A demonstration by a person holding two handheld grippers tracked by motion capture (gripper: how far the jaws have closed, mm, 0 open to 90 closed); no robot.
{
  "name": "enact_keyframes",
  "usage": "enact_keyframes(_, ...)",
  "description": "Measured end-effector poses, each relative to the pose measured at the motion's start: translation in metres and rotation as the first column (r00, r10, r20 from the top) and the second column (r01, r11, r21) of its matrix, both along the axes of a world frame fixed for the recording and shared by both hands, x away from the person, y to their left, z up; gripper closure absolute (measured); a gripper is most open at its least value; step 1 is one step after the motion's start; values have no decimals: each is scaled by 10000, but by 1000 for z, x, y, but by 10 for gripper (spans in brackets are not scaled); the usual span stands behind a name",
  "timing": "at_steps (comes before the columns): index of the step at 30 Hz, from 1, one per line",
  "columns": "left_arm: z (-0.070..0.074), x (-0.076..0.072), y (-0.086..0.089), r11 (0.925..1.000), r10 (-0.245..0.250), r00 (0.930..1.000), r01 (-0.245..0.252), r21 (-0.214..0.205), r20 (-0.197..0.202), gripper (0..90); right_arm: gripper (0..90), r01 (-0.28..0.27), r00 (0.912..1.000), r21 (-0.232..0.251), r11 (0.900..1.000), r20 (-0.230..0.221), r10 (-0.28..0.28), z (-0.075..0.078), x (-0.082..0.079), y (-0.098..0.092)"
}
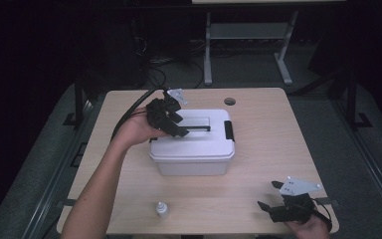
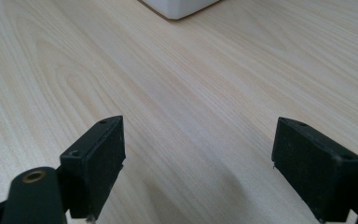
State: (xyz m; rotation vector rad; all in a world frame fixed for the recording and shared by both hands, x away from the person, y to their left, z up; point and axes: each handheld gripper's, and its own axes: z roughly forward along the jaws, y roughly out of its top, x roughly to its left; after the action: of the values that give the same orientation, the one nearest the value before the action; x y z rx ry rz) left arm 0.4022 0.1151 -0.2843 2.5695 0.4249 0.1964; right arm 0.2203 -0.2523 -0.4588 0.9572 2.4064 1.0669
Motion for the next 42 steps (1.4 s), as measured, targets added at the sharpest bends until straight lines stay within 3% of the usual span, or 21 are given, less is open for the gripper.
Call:
enact_keyframes(16, -11, 14, -13, 9981, -591, 9980, 594, 163, -206, 662, 167, -62, 10000, -26, 10000, -14, 62, -1, 0, -1)
enact_keyframes(20, -9, 15, -19, 9926, -1043, 9944, 1050, 603, -141, 686, 167, -111, 9999, -38, 9999, -18, 111, -1, 1, -1)
enact_keyframes(29, -7, 20, -29, 9856, -1377, 9898, 1405, 940, -359, 761, 168, -59, 10000, 25, 10000, -21, 59, 0, -1, -2)
enact_keyframes(36, -8, 25, -29, 9811, -1691, 9843, 1729, 868, -498, 795, 167, -17, 10000, 62, 10000, -88, 17, 0, -1, -2)
enact_keyframes(42, -6, 27, -31, 9709, -2105, 9764, 2146, 1060, -487, 813, 167, -39, 10000, 16, 10000, 2, 39, 0, 0, -3)
